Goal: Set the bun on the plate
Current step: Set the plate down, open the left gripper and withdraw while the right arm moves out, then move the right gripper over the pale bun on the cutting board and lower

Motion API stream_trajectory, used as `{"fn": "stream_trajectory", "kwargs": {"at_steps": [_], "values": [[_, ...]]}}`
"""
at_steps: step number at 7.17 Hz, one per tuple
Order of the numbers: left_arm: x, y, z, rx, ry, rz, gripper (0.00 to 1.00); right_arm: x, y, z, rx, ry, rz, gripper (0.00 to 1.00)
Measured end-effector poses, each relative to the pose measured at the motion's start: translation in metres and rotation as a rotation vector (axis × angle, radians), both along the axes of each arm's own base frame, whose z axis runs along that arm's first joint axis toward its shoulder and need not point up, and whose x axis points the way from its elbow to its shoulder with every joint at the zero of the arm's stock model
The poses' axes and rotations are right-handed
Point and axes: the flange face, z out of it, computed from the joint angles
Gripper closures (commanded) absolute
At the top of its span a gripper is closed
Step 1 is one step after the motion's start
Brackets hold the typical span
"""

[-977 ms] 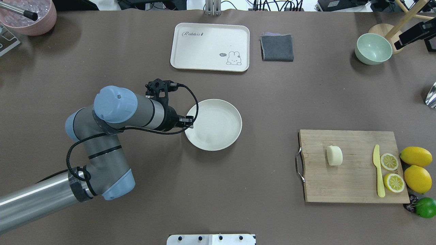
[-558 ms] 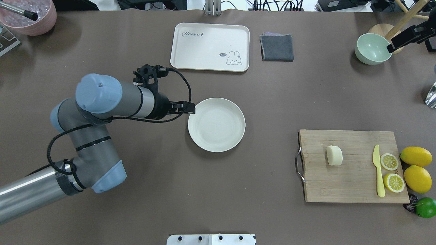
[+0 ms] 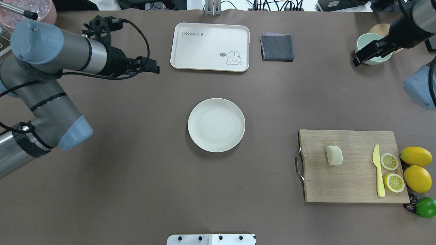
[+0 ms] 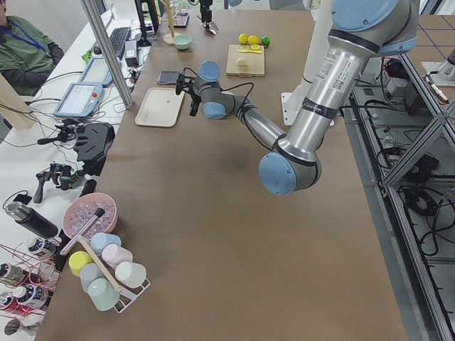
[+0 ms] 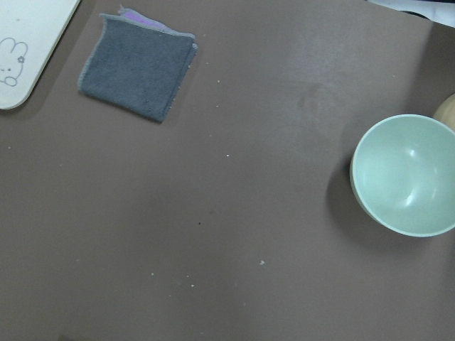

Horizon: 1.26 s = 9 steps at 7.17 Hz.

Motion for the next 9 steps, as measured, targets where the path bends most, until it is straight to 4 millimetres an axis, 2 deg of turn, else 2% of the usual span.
{"fn": "stream_trajectory", "kwargs": {"at_steps": [1, 2, 3, 4, 5, 9], "values": [[-0.031, -0.024, 0.014, 0.026, -0.038, -0.014, 0.03, -0.019, 0.011, 0.002, -0.038, -0.003, -0.008, 0.0], [-0.051, -0.043, 0.03, 0.046, -0.077, -0.026, 0.03, -0.032, 0.023, 0.012, -0.075, 0.005, -0.016, 0.0], [-0.062, -0.056, 0.042, 0.06, -0.11, -0.029, 0.03, -0.039, 0.036, 0.029, -0.114, 0.022, -0.02, 0.0], [-0.066, -0.062, 0.049, 0.073, -0.129, -0.027, 0.03, -0.045, 0.048, 0.043, -0.158, 0.044, -0.009, 0.0], [-0.067, -0.064, 0.052, 0.081, -0.138, -0.024, 0.03, -0.059, 0.058, 0.05, -0.2, 0.068, 0.017, 0.0], [-0.068, -0.069, 0.058, 0.122, -0.177, -0.008, 0.03, -0.13, 0.11, 0.067, -0.283, 0.157, 0.02, 0.0]]}}
